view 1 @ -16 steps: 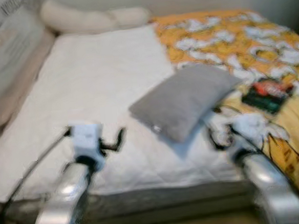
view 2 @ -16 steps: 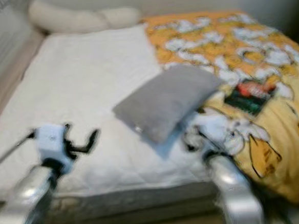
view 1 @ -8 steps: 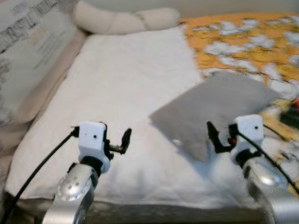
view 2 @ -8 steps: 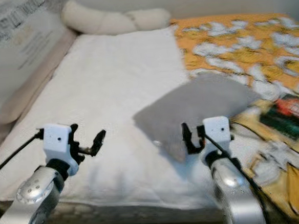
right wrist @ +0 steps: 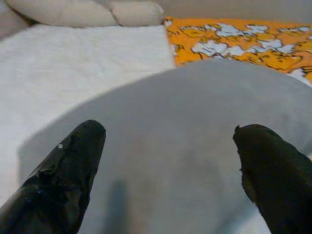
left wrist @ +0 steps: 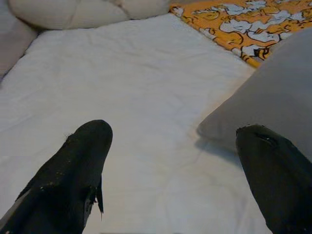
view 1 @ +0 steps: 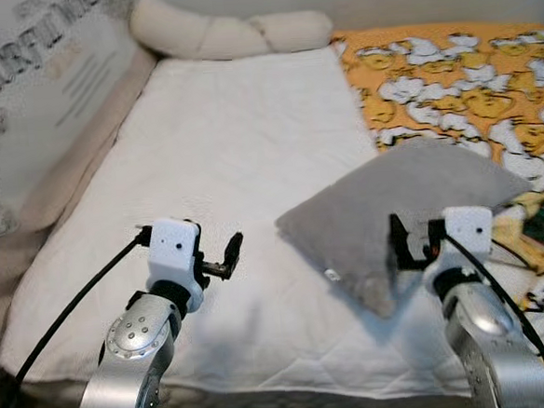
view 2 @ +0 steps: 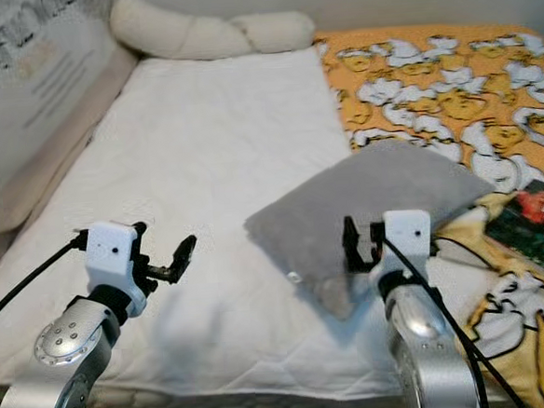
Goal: Clean up the room
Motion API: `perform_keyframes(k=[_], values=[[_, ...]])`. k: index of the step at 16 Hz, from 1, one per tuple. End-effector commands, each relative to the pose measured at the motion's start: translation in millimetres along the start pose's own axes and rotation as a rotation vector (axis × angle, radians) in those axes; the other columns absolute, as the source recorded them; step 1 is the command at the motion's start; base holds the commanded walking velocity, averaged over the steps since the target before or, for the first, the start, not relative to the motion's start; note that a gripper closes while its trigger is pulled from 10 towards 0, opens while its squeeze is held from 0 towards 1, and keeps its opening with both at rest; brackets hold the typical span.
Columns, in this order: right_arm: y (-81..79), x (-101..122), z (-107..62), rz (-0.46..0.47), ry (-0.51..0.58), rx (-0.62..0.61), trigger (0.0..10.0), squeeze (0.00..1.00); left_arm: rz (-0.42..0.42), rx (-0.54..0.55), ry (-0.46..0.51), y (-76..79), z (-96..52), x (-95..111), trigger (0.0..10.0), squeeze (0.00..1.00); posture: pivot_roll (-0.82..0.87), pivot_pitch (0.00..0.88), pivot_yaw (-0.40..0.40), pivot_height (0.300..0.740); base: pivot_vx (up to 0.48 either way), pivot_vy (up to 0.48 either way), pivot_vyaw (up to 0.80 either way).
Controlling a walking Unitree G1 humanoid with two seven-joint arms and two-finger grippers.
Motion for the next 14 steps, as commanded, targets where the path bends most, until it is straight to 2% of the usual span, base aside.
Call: perform_keyframes(k=[1, 3, 4, 6, 7, 8, 10, 12, 14], values=[[8.2, -1.3, 0.2, 0.032, -0.012, -0.025, 10.0, 0.00, 0.010, 0.008, 0.004, -1.1, 1.1, 1.2, 10.0, 0.00, -0.04, 0.000, 0.027, 0.740, 0.000, 0.000, 0.00], [23.1, -4.5, 4.1, 0.162, -0.053, -0.082, 10.0, 0.00, 0.011, 0.009, 0.005, -0.5, 1.7, 1.2, 10.0, 0.00, -0.04, 0.000, 0.026, 0.740, 0.000, 0.000, 0.00], [35.8, -10.2, 9.2, 0.255, -0.114, -0.111, 10.0, 0.00, 0.011, 0.009, 0.005, -0.1, 2.7, 1.5, 10.0, 0.00, -0.04, 0.000, 0.025, 0.740, 0.000, 0.000, 0.00], [42.9, -15.0, 12.2, 0.291, -0.162, -0.128, 10.0, 0.00, 0.010, 0.008, 0.004, 0.0, 3.1, 1.5, 10.0, 0.00, -0.04, 0.000, 0.025, 0.740, 0.000, 0.000, 0.00], [50.4, -19.8, 16.1, 0.348, -0.206, -0.143, 10.0, 0.00, 0.012, 0.005, 0.001, -0.3, 2.9, 1.1, 10.0, 0.00, -0.03, 0.000, 0.025, 0.740, 0.000, 0.000, 0.00], [52.8, -20.6, 18.3, 0.361, -0.218, -0.141, 10.0, 0.00, 0.013, 0.004, 0.000, -0.3, 2.9, 1.0, 10.0, 0.00, -0.03, 0.000, 0.029, 0.740, 0.000, 0.000, 0.00], [58.8, -29.0, 36.0, 0.500, -0.298, -0.141, 10.0, 0.00, 0.018, -0.016, -0.004, 1.2, 4.6, 1.2, 10.0, 0.00, -0.04, 0.000, 0.039, 0.740, 0.000, 0.000, 0.00], [66.3, -38.0, 50.7, 0.630, -0.319, -0.161, 10.0, 0.00, 0.018, -0.049, 0.003, 5.2, 6.5, 2.8, 10.0, 0.00, -0.03, 0.000, 0.041, 0.740, 0.000, 0.000, 0.00], [67.8, -46.6, 62.3, 0.732, -0.345, -0.144, 10.0, 0.00, 0.006, -0.141, 0.017, 14.6, 5.7, 7.0, 10.0, 0.00, -0.03, 0.000, 0.040, 0.740, 0.000, 0.000, 0.00]])
Point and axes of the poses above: a point about 5 cm out from each wrist's last joint towards the gripper, its own z axis pointing out of the wrist towards the gripper, its own x axis along the axis of the wrist's last joint, y = z × x, the point moved 4 cm from there along z, pointing out of the wrist towards the gripper, and after that the axes turned 3 degrees about z, right-handed, at the moved point
